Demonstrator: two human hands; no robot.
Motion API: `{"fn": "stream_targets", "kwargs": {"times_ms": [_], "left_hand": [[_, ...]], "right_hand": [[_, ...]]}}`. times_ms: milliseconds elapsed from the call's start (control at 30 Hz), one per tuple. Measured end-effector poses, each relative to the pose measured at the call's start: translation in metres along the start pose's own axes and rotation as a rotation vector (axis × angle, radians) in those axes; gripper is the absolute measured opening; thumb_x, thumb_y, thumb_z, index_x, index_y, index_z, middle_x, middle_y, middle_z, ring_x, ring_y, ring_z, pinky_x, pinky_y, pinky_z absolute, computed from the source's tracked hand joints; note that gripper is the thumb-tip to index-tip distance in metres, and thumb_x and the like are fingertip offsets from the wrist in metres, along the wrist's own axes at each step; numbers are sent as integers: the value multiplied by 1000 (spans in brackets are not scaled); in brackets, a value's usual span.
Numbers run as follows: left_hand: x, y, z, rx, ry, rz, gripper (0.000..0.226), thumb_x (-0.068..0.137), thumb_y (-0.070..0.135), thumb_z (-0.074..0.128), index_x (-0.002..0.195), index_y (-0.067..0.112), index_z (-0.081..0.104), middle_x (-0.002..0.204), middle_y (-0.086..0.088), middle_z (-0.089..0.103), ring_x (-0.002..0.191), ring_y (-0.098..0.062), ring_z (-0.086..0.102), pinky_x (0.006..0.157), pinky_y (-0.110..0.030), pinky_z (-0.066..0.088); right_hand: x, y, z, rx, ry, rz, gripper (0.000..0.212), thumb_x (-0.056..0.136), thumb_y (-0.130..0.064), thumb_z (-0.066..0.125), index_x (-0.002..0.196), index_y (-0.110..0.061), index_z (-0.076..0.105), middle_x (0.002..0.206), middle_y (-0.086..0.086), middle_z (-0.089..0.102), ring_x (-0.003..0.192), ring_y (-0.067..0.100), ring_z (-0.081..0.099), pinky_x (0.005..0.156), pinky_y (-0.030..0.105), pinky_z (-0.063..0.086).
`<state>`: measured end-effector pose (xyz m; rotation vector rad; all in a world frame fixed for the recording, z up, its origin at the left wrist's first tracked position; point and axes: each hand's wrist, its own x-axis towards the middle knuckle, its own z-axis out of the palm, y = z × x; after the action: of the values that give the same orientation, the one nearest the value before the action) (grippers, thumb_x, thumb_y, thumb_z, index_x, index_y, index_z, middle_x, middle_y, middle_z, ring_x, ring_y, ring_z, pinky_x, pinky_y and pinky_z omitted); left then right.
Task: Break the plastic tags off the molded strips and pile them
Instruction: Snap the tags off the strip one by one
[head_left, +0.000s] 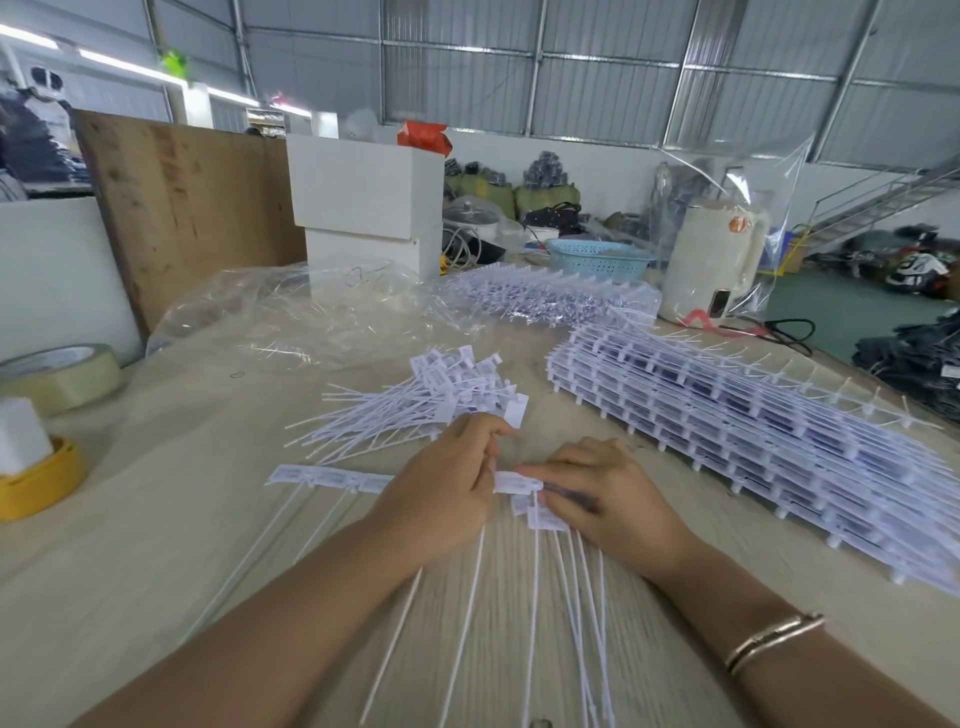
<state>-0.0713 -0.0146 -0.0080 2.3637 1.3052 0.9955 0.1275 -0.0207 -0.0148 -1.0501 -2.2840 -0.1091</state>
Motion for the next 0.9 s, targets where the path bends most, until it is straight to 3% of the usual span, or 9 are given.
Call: {"fn": "stream_targets", "kwargs": {"times_ms": [67, 133, 300, 400, 533, 633, 733, 900], "left_hand": [[1, -4, -5, 195, -19, -33, 26, 98, 24, 36, 121, 21, 50, 115, 3, 54, 101, -16, 53, 87, -31, 40], [2, -9, -8, 356, -86, -62, 31, 100, 35, 30, 108, 19, 55, 106, 1, 59, 99, -19, 53, 84, -33, 36], [2, -16, -6, 28, -123, -130, 32, 98, 40, 39, 80, 17, 54, 69, 1, 55, 70, -19, 55, 62, -31, 38], [2, -19, -3, 30, -144, -95, 27, 95, 43, 44, 77, 24, 52, 69, 4, 55, 70, -18, 56, 67, -33, 42], [2, -17, 2, 9, -135, -64, 25, 93, 40, 50, 76, 22, 51, 61, 8, 46, 62, -10, 46, 61, -29, 34], [4, -13, 3, -65, -94, -32, 25, 92, 37, 54, 75, 18, 53, 57, 9, 41, 56, -3, 39, 56, -26, 30], [2, -6, 5, -30, -94, 69, 19, 92, 33, 56, 76, 23, 52, 57, 10, 41, 54, -2, 38, 53, -25, 27], [3, -2, 5, -36, -68, 101, 21, 94, 34, 52, 77, 22, 50, 59, 9, 41, 54, -3, 39, 53, -24, 27]], "right_hand": [[1, -1, -1, 6, 67, 34, 31, 82, -16, 62, 111, -23, 70, 84, -5, 67, 78, 12, 54, 70, 40, 44], [1, -1, -2, 16, 125, 77, 31, 82, -14, 59, 110, -19, 70, 86, -1, 67, 78, 18, 57, 70, 43, 46], [1, -3, -3, -25, 75, 103, 27, 85, -23, 62, 111, -21, 69, 94, -2, 66, 85, 19, 58, 77, 42, 45], [1, -2, -4, 13, 64, 135, 26, 85, -37, 58, 104, -25, 71, 93, -8, 65, 86, 14, 58, 79, 38, 42], [1, 6, 1, 138, 25, 160, 12, 89, -25, 61, 92, -21, 72, 88, -10, 63, 86, 13, 57, 80, 39, 41], [2, 8, 0, 326, 73, 215, 21, 90, -21, 58, 75, -13, 70, 74, -3, 59, 73, 13, 55, 73, 30, 41], [4, 6, -4, 485, 136, 293, 43, 92, -6, 53, 56, -28, 51, 59, -8, 46, 60, 0, 46, 62, 12, 34], [3, 6, -6, 622, 96, 420, 37, 95, -17, 48, 58, -12, 55, 55, -5, 51, 52, 4, 44, 54, 13, 37]]}}
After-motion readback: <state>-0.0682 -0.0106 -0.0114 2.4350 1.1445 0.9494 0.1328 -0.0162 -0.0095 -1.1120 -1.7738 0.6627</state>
